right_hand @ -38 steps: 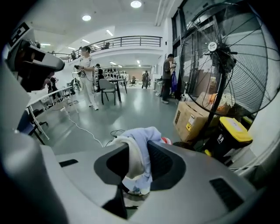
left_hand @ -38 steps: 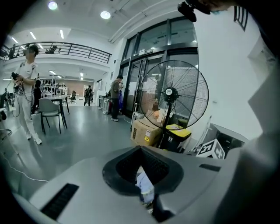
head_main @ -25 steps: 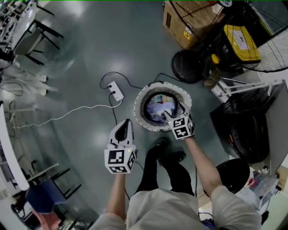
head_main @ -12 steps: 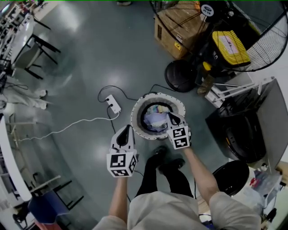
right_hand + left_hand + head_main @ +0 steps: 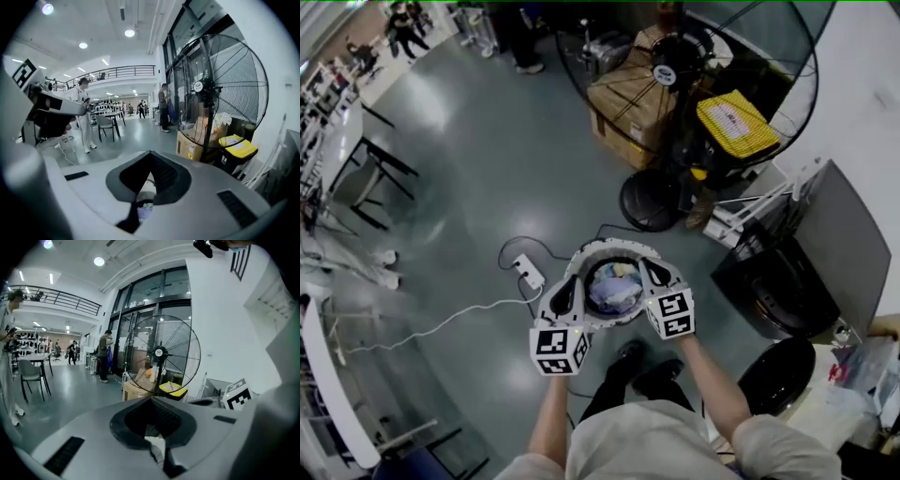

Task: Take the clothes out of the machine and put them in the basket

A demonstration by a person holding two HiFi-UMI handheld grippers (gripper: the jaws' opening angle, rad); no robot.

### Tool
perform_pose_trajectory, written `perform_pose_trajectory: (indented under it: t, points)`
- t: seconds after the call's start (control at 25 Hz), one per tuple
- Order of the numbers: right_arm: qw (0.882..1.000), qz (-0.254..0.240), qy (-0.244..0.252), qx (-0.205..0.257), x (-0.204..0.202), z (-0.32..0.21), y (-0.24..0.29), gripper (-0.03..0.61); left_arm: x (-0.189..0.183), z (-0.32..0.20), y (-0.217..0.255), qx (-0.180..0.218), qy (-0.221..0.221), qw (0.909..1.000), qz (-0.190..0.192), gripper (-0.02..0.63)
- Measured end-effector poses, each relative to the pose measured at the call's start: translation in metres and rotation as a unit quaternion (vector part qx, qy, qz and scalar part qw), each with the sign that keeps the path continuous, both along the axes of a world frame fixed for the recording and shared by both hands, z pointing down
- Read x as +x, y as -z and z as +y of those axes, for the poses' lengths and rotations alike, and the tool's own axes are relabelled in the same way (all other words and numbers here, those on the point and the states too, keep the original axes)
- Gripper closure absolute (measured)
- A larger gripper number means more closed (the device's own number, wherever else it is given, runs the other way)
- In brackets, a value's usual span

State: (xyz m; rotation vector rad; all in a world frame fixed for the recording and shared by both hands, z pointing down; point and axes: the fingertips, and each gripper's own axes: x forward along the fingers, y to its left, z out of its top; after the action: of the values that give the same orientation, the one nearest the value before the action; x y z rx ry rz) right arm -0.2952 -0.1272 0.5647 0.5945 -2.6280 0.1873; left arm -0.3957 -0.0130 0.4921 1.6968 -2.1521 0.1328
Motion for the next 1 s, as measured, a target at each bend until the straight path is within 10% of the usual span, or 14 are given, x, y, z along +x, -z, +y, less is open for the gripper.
perform_pose_trajectory:
  t: [0.52,1.0]
  points:
    - [0.984,-0.038,-0.159,0.071,0.150,-0.033,0.126,0.555,0.111,-0.093,0.083,0.057,-0.155,0.9863,-0.011,0.595]
    - [0.910,-0.004,-0.398,0.118,0.423,-0.005,0.169,0.555,0.326,-0.160,0.127,0.104,-0.366,0.9249,-0.008,0.595]
